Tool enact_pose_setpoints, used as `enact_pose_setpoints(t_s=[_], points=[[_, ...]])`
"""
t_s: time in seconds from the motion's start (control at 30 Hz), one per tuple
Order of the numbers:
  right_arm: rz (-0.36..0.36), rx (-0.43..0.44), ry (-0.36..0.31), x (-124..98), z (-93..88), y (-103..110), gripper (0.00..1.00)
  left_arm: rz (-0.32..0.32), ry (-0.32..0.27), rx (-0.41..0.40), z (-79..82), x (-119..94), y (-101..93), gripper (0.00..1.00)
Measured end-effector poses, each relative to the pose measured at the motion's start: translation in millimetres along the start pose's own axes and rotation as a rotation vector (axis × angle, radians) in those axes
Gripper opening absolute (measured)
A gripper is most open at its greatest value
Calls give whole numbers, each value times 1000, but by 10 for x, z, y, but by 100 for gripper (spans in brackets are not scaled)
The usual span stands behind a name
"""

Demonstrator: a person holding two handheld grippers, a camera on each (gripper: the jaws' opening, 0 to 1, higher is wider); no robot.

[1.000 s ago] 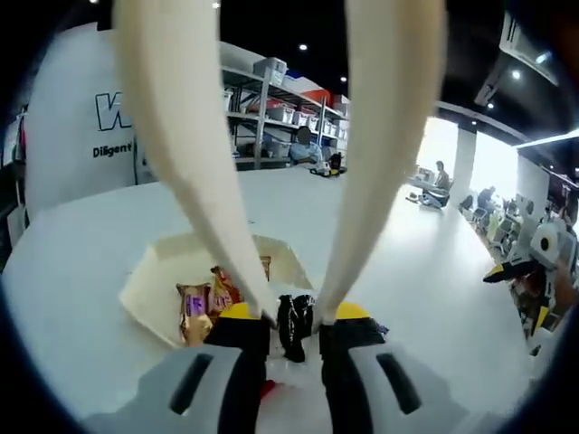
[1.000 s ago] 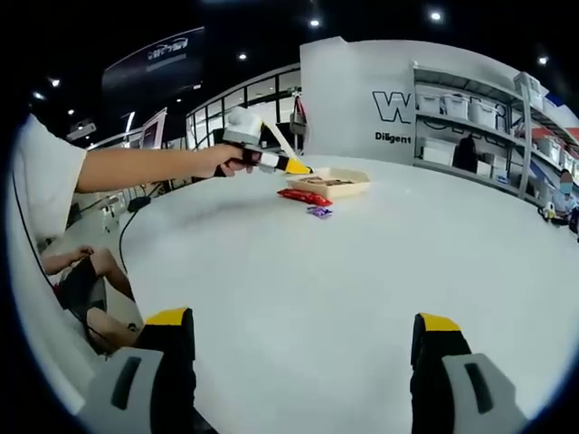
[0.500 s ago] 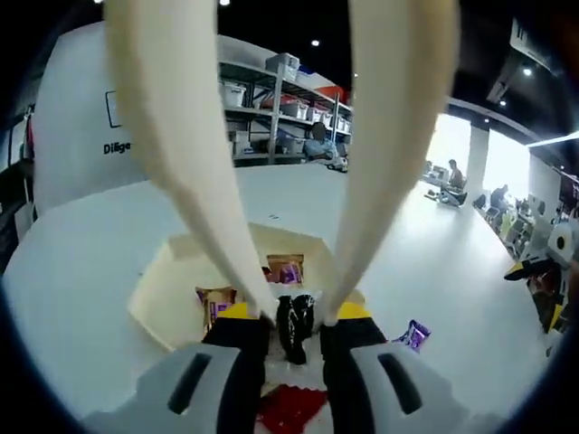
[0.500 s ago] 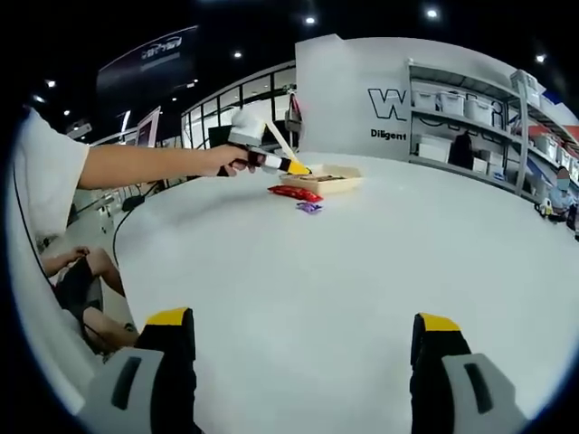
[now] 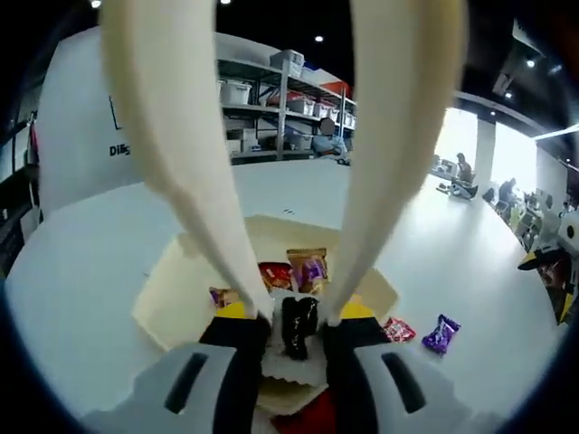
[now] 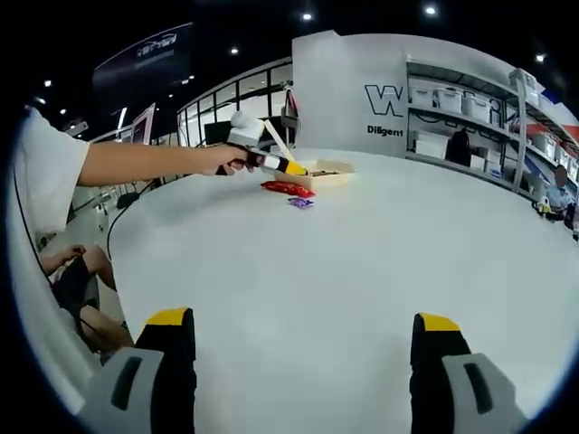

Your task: Place the target food into the container with the food tongs after gripping and lifting it, then release it inside without dropping or visibly crushing the food.

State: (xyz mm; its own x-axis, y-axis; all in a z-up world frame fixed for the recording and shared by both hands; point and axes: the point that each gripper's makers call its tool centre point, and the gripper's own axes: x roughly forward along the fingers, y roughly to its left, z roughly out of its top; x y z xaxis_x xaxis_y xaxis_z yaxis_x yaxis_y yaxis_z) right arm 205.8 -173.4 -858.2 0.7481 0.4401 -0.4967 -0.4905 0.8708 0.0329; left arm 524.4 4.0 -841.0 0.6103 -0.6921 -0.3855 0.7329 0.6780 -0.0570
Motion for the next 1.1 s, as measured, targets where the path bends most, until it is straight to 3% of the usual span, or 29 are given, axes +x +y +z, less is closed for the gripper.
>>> enact_pose_setpoints(t_s=[0.23,0.47,0.6,0.73,0.87,1.03,1.1], points=[[1,-3,10,40,-13,-12,98,25,27,99,6,51,85,26],[8,-2,18,74,-35,12,98,46,48,106,11,84,96,27],[9,-1,12,63,-19,24,98,39,-2,48,104,46,33,28],[8,-7,10,42,-9,34,98,28,-6,130,165,-7,-85,28],[13,-10,-2,17,23,77,98,-20,-30,117,227,-87,-290,29],[18,-13,-17,-11,64,124,98,-101,-26,145,182,-158,-613,29],[19,-16,-19,-24,67,140,98,-101,-22,148,166,-177,-672,29]])
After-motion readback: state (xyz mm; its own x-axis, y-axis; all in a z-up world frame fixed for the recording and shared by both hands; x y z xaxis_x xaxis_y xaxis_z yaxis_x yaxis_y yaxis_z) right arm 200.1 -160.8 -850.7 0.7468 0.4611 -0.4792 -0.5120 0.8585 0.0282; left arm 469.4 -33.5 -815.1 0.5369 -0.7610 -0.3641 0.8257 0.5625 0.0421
